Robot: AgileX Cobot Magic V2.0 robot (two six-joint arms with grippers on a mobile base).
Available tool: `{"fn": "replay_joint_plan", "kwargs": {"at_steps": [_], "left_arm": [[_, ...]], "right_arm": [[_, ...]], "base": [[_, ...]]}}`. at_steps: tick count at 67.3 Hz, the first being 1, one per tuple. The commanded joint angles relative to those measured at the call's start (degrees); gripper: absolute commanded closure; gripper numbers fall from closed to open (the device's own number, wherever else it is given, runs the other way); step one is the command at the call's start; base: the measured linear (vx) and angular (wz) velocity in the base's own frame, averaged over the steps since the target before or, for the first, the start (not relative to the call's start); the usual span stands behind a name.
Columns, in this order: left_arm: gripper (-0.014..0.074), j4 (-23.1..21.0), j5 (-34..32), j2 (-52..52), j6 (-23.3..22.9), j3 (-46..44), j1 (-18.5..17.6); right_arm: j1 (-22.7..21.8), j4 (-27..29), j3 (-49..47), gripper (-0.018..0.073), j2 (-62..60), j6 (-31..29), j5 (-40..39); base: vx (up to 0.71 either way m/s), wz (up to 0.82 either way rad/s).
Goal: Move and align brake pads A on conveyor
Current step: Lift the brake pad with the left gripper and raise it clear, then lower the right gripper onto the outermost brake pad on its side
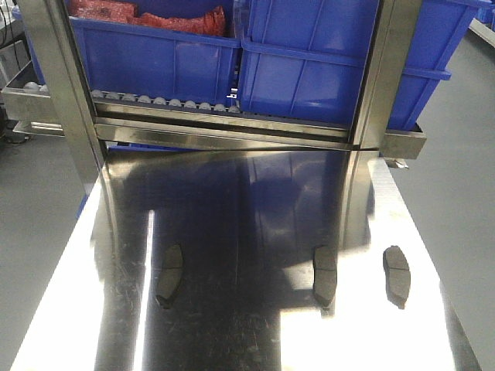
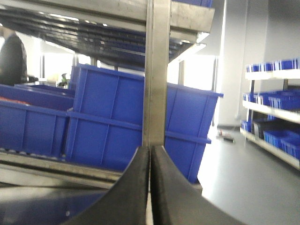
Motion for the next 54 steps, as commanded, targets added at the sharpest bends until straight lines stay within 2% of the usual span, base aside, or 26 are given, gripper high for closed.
{"fn": "replay_joint_plan", "kwargs": {"at_steps": [1,15,28,40,54], "left_arm": [[0.0602,0.0,-5.8,0.6,-0.5,-1.6,-0.2],[0.0602,0.0,-5.8,0.6,-0.5,-1.6,-0.2],[0.0602,0.0,-5.8,0.6,-0.5,-1.6,-0.2],[0.0602,0.0,-5.8,0.6,-0.5,-1.6,-0.2],[0.0602,0.0,-5.8,0.6,-0.5,-1.6,-0.2]], "right_arm": [[-0.3,-0.1,-7.4,0.0571,6.9,0.6,2.2],[-0.3,0.4,-19.3,0.0571,22.7,1.0,19.0],[-0.3,7.9,-25.5,0.0571,33.2,0.5,34.7],[-0.3,8.7,-25.7,0.0571,39.0,-5.4,39.9],[-0.3,10.0,-25.7,0.0567,42.2,-4.4,42.1]], "base": [[0.0,0.0],[0.0,0.0],[0.0,0.0],[0.0,0.0],[0.0,0.0]]}}
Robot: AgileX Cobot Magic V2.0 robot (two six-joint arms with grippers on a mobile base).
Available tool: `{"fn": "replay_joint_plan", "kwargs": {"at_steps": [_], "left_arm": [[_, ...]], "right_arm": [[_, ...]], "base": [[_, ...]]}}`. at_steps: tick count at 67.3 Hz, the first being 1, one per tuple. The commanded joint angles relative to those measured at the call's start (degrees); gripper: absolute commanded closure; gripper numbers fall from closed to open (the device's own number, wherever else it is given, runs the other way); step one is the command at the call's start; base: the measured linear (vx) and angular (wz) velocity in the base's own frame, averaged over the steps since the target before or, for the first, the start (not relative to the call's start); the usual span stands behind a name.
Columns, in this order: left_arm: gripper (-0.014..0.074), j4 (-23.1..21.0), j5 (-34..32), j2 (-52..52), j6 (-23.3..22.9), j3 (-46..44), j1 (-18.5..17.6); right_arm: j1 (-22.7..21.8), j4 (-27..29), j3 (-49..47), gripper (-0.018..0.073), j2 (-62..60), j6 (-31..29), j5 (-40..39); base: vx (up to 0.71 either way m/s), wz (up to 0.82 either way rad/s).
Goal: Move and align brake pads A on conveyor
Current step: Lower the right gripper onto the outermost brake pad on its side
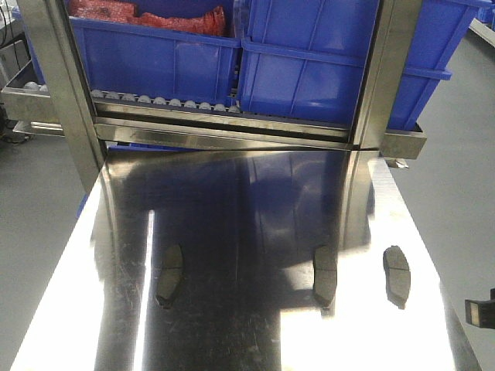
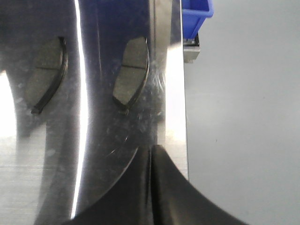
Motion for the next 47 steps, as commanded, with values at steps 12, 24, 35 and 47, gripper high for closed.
{"fn": "replay_joint_plan", "kwargs": {"at_steps": [12,24,35,47], "left_arm": [[0.0602,0.0,-5.8,0.6,-0.5,-1.6,-0.2],[0.0602,0.0,-5.8,0.6,-0.5,-1.6,-0.2],[0.0602,0.0,-5.8,0.6,-0.5,-1.6,-0.2],[0.0602,0.0,-5.8,0.6,-0.5,-1.6,-0.2]], "right_arm": [[-0.3,0.1,-2.1,0.0504,4.0,0.4,1.0],[-0.3,0.8,-2.1,0.0321,5.3,0.4,1.1],[-0.3,0.6,-2.1,0.0159,5.3,0.4,0.6],[-0.3,2.7,-2.1,0.0104,6.6,0.4,-0.8]], "base": [[0.0,0.0],[0.0,0.0],[0.0,0.0],[0.0,0.0]]}}
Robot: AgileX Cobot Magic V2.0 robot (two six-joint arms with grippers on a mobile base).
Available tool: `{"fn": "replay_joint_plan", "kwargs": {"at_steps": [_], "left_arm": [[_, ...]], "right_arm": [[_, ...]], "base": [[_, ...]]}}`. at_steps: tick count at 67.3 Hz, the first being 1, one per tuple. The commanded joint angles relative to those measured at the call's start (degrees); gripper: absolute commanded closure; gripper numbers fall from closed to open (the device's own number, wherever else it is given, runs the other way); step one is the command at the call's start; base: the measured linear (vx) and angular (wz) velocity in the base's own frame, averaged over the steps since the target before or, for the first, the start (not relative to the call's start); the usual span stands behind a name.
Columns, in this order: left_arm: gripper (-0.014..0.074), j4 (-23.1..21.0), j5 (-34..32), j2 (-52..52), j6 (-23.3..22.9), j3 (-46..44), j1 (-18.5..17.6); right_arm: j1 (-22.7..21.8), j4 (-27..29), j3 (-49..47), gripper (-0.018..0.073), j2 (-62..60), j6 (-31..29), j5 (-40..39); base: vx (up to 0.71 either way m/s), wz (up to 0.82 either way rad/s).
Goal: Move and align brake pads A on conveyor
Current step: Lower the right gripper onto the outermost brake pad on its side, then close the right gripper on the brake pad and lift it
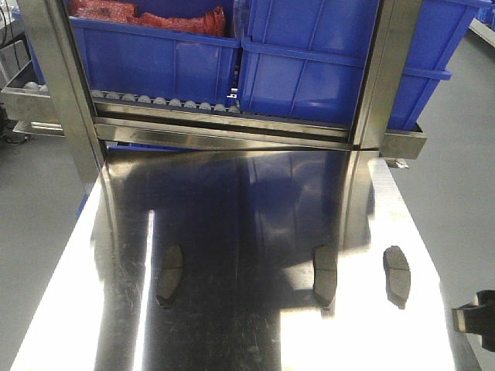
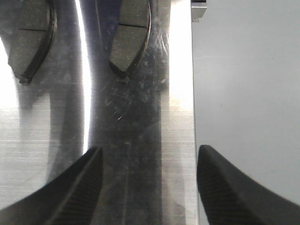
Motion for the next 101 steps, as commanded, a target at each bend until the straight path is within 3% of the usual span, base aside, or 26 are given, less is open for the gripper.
{"fn": "replay_joint_plan", "kwargs": {"at_steps": [1,46,68,73,81,101], "left_arm": [[0.0602,0.0,-5.8,0.6,-0.4,-1.6,-0.2],[0.0602,0.0,-5.8,0.6,-0.4,-1.6,-0.2],[0.0602,0.0,-5.8,0.6,-0.4,-1.6,-0.2],[0.0602,0.0,-5.8,0.6,-0.4,-1.6,-0.2],[0.0602,0.0,-5.8,0.6,-0.4,-1.6,-0.2],[0.0602,0.0,-5.8,0.6,-0.4,-1.6,-0.2]], "right_arm": [[-0.3,2.0,-2.1,0.0104,1.2,0.0,-3.7],[-0.3,3.8,-25.3,0.0106,33.4,0.0,2.8],[1.0,3.2,-32.1,0.0106,43.0,1.2,3.3],[3.0,0.1,-33.9,0.0106,44.6,3.0,3.8],[4.5,-4.4,-35.5,0.0106,46.4,10.6,4.1],[4.3,-3.6,-36.5,0.0106,50.3,10.8,4.9]], "base": [[0.0,0.0],[0.0,0.0],[0.0,0.0],[0.0,0.0],[0.0,0.0],[0.0,0.0]]}}
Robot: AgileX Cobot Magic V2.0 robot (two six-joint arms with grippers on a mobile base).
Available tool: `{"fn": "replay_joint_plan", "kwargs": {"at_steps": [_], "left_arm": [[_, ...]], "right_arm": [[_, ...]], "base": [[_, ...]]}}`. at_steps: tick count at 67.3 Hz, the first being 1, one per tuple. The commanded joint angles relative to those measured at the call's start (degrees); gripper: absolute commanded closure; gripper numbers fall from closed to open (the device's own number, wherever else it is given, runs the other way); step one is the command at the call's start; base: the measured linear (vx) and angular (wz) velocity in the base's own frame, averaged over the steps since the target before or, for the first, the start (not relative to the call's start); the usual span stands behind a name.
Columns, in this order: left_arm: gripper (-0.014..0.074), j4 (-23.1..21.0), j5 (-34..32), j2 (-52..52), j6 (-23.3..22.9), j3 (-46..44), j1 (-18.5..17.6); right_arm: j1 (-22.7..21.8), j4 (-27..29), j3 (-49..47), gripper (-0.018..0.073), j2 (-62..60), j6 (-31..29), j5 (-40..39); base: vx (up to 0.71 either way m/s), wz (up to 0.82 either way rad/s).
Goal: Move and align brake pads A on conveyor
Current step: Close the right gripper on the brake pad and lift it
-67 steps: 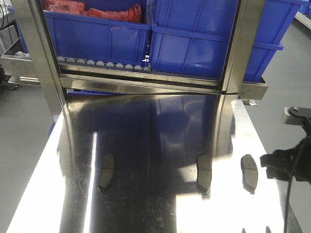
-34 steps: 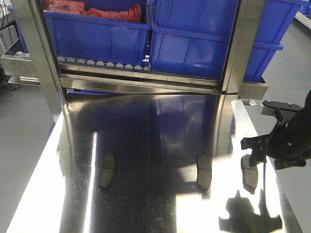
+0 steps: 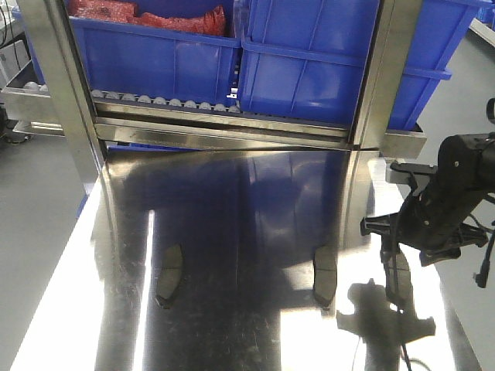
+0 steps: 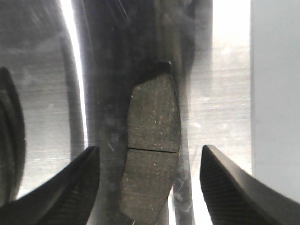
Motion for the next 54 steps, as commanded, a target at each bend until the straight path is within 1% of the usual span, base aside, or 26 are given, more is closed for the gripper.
{"fn": "replay_joint_plan", "kwargs": {"at_steps": [1,25,31,35,39,43,44,50,51,54], "left_arm": [[0.0602,0.0,-5.8,0.6,-0.2,-1.6,-0.2],[0.0602,0.0,-5.8,0.6,-0.2,-1.6,-0.2],[0.0602,0.0,-5.8,0.6,-0.2,-1.6,-0.2],[0.0602,0.0,-5.8,0.6,-0.2,-1.6,-0.2],[0.0602,0.0,-5.8,0.6,-0.2,-1.6,-0.2],[0.0602,0.0,-5.8,0.6,-0.2,-1.6,-0.2],[0.0602,0.0,-5.8,0.6,-0.2,-1.6,-0.2],[0.0602,0.0,-5.8,0.6,-0.2,-1.6,-0.2],[0.0602,0.0,-5.8,0.6,-0.2,-1.6,-0.2],[0.0602,0.0,-5.8,0.6,-0.2,-1.6,-0.2]], "right_arm": [[-0.3,-0.5,-1.7,0.0106,-1.2,0.3,-0.2],[-0.3,-0.5,-1.7,0.0106,2.3,0.3,-0.2],[-0.3,-0.5,-1.7,0.0127,2.5,0.3,-0.7],[-0.3,-0.5,-1.7,0.0177,2.5,0.3,-1.0],[-0.3,-0.5,-1.7,0.0253,2.5,0.3,-1.2],[-0.3,-0.5,-1.7,0.0354,2.5,0.3,-1.3],[-0.3,-0.5,-1.7,0.0395,2.5,0.3,-1.4],[-0.3,-0.5,-1.7,0.0561,1.8,0.2,-1.8],[-0.3,-0.5,-1.7,0.0578,1.7,0.1,-2.0],[-0.3,-0.8,-1.7,0.0576,0.7,0.1,-2.4]], "base": [[0.0,0.0],[0.0,0.0],[0.0,0.0],[0.0,0.0],[0.0,0.0],[0.0,0.0],[0.0,0.0],[0.0,0.0],[0.0,0.0],[0.0,0.0]]}}
